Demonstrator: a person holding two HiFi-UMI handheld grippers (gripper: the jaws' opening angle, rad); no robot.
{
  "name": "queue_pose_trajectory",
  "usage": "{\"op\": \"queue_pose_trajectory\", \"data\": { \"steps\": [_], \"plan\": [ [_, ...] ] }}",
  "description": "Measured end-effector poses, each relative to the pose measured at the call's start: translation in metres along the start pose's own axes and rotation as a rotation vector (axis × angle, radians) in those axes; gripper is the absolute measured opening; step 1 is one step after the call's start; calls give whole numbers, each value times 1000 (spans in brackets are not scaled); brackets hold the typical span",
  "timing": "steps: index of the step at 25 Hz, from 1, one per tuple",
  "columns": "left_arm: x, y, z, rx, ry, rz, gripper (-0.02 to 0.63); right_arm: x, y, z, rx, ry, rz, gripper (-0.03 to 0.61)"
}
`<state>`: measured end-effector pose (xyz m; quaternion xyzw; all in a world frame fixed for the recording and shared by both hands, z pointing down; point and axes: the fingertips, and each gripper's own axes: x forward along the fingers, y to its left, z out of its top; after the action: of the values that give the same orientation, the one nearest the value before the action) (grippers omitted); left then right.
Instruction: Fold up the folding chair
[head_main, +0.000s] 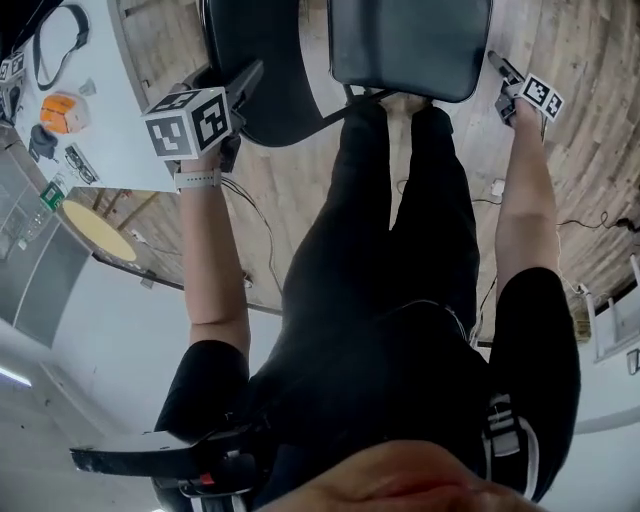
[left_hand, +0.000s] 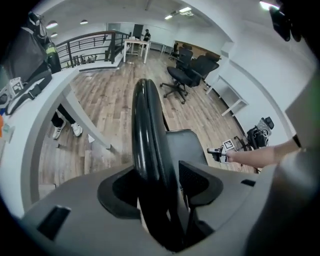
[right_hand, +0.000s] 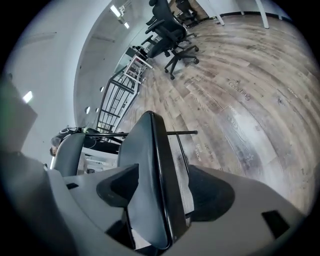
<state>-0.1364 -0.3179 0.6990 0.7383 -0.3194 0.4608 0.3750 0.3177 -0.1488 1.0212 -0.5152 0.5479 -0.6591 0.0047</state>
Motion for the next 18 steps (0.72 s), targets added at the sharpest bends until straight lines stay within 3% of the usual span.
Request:
{"op": "queue_pose_trajectory", "data": {
  "steps": [5, 9, 14, 18],
  "plan": [
    [7, -5, -3, -28, 17, -79, 119, 35, -9, 9, -26, 36, 105, 308],
    [8, -7, -1, -55, 24, -121, 95, 54, -2, 10, -67, 84, 174, 328],
    [8, -8, 1, -35, -5, -146, 84, 67, 26, 1, 122, 83, 444, 330],
    [7, -7, 2, -31, -6, -148, 83, 78, 25, 0, 32, 118, 443, 325]
  ]
}}
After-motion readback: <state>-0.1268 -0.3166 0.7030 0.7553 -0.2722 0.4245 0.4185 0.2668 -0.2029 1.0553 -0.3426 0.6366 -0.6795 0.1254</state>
